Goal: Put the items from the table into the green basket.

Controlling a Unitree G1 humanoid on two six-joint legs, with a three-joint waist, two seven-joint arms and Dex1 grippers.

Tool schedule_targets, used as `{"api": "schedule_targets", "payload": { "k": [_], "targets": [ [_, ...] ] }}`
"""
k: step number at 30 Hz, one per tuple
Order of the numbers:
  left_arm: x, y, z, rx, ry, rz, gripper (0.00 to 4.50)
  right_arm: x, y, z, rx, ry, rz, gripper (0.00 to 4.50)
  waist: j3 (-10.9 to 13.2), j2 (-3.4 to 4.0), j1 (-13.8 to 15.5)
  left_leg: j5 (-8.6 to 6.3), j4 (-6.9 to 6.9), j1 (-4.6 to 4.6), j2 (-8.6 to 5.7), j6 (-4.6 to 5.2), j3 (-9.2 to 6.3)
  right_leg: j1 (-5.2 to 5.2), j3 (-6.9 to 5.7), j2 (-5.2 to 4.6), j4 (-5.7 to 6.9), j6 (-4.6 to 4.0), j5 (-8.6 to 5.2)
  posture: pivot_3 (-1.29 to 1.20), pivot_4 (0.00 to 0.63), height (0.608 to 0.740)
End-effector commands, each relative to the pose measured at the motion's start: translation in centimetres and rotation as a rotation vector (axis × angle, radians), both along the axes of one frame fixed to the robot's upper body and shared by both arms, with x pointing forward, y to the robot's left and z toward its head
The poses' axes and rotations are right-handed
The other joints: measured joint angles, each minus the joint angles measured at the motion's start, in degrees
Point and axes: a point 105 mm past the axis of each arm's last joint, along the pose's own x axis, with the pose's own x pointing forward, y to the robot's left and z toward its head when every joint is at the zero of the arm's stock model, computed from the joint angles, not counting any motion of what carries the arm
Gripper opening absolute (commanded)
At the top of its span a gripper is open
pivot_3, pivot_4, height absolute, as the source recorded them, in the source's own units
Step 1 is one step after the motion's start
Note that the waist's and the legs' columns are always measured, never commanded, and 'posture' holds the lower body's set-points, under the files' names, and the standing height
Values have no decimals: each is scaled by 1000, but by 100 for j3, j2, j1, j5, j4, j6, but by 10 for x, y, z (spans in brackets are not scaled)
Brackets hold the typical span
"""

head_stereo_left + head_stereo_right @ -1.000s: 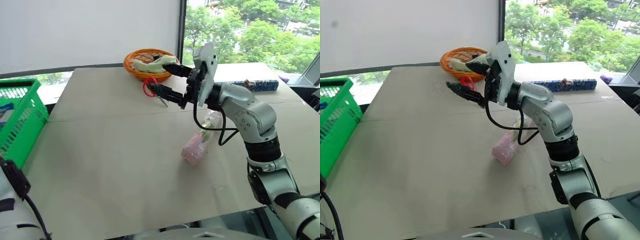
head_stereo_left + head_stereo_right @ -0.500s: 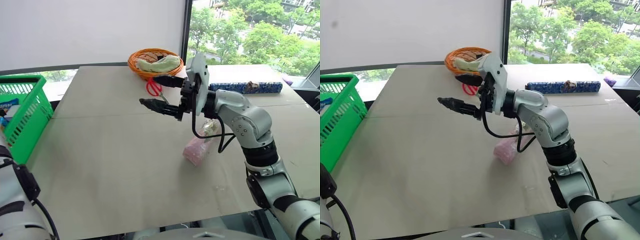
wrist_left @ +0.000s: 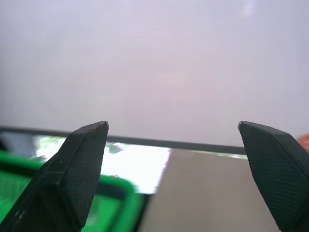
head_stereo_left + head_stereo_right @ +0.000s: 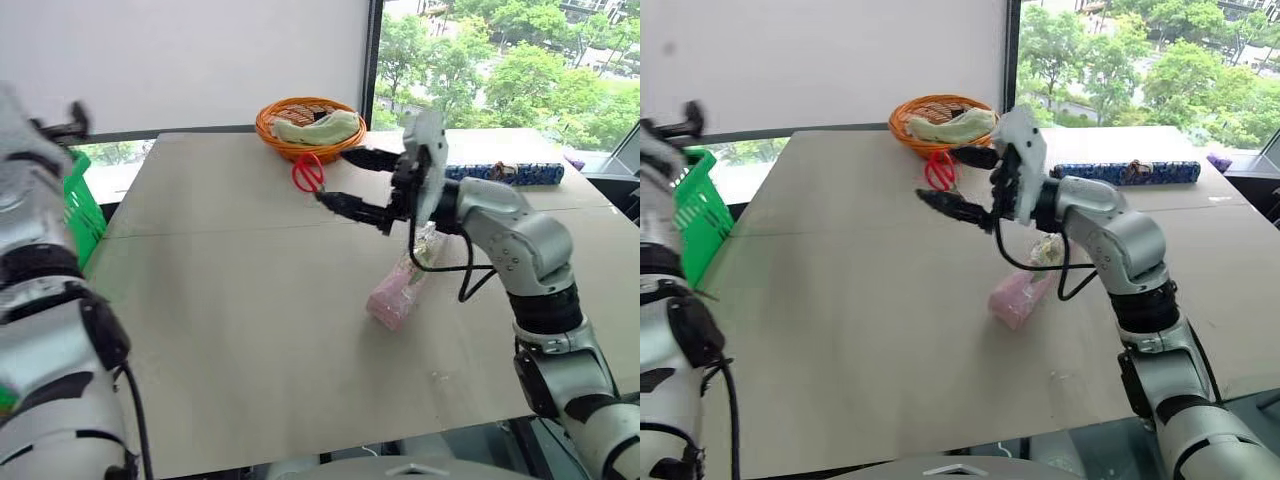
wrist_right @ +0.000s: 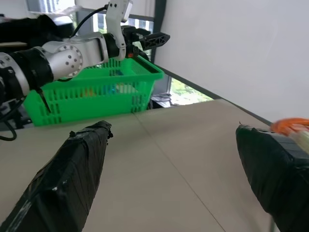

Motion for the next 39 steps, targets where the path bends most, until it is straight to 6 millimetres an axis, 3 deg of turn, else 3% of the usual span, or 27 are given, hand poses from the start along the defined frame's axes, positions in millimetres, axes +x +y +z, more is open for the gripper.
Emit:
{"api": "schedule_targets", "payload": {
  "k": [1,4,8,10,12,18,30,33,39],
  "targets": [
    [5,-95,-14,110,79,-438,4467,-3,-35,-5,-24,6,-57,4500,-4,27,-52,8,-1,0,0,14,2,-1,4,0,2,0,0,-159,0,740],
    [-11,-163,-60,182,269,-725,4467,-9,-65,-26,-99,83,-116,4500,9,72,-163,15,-4,1,3,27,3,-3,9,2,2,-1,-1,-186,0,740],
    [-42,-230,-121,314,519,-962,4467,-15,-111,-55,-200,168,-268,4500,17,117,-344,16,-12,2,13,29,3,-3,16,14,0,-3,-2,-240,0,740],
    [-52,-255,-137,274,581,-1026,4467,-21,-127,-65,-239,192,-326,4500,12,150,-354,16,-12,8,15,31,8,1,23,18,-1,-3,-2,-255,0,740],
    [-49,-273,-148,234,632,-1004,4467,-29,-138,-73,-254,216,-369,4500,14,178,-357,13,-5,16,15,37,9,12,24,18,3,-2,-2,-286,0,740],
    [-46,-313,-158,96,742,-976,4467,-41,-143,-78,-229,215,-456,4500,14,208,-419,-1,48,34,17,66,7,32,32,30,50,1,-1,-384,0,740],
    [-48,-334,-187,102,902,-888,4467,-53,-140,-73,-208,207,-529,4500,11,218,-942,-18,68,33,22,93,1,57,40,47,20,12,2,-473,0,740],
    [-50,-336,-189,92,904,-891,3687,-56,-137,-74,-204,220,-518,4500,13,221,-1017,-24,64,69,25,101,-2,102,41,52,0,16,2,-481,0,740],
    [-45,-329,-189,109,890,-844,884,-59,-141,-83,-253,245,-515,4500,13,221,-1070,-28,59,103,25,104,-1,138,41,48,-12,20,0,-470,0,740]
  ]
}}
